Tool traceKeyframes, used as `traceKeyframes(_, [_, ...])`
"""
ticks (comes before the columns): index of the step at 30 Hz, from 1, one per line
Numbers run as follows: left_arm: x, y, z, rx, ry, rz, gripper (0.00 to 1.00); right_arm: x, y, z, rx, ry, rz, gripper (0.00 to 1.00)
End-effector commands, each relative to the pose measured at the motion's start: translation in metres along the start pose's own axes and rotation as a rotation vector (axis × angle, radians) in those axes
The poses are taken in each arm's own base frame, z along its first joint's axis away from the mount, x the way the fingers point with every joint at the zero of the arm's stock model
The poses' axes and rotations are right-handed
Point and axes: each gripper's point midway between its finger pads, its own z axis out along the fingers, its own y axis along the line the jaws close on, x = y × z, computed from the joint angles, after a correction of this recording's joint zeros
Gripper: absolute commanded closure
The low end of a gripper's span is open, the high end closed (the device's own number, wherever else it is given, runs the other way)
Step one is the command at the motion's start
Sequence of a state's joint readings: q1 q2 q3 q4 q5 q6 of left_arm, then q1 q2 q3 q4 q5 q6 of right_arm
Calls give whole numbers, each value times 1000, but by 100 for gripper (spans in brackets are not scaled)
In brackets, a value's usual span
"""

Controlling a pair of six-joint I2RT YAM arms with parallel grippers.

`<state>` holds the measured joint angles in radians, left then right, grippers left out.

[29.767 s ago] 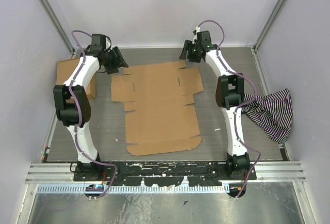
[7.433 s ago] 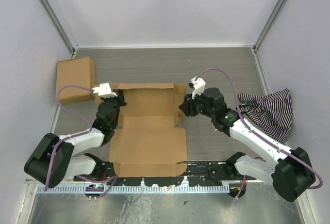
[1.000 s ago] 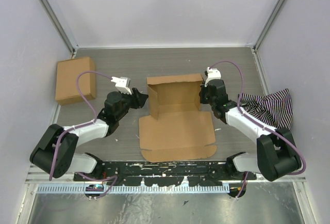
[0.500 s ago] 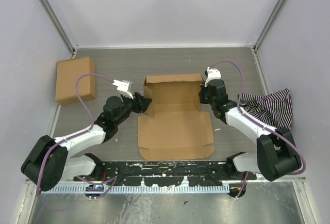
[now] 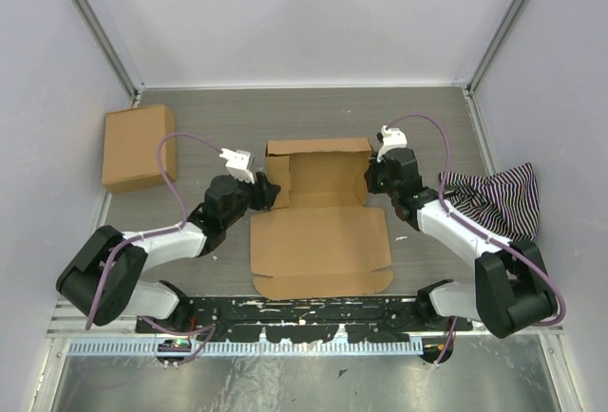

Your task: Fold the paper box

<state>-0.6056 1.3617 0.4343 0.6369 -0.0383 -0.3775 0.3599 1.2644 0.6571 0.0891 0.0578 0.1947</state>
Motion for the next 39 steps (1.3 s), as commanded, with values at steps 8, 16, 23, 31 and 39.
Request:
traceKeyframes(8, [-35, 4, 29, -156, -115, 35, 53, -20, 23, -8, -71, -72, 28, 98])
traceKeyframes(16, [-29, 51, 6, -746, -20, 268, 100, -24, 29, -11, -5, -51, 66, 99])
traceKeyframes(23, [-6, 57, -7, -936, 75, 319, 99, -25, 42, -15, 50, -36, 79, 99])
traceKeyframes(31, [-3, 25, 2, -694, -3, 154, 79, -15, 43, -10, 72, 1, 129, 99])
traceKeyframes(39, [-38, 21, -28, -684, -34, 153, 48, -19, 40, -13, 129, 36, 178, 99])
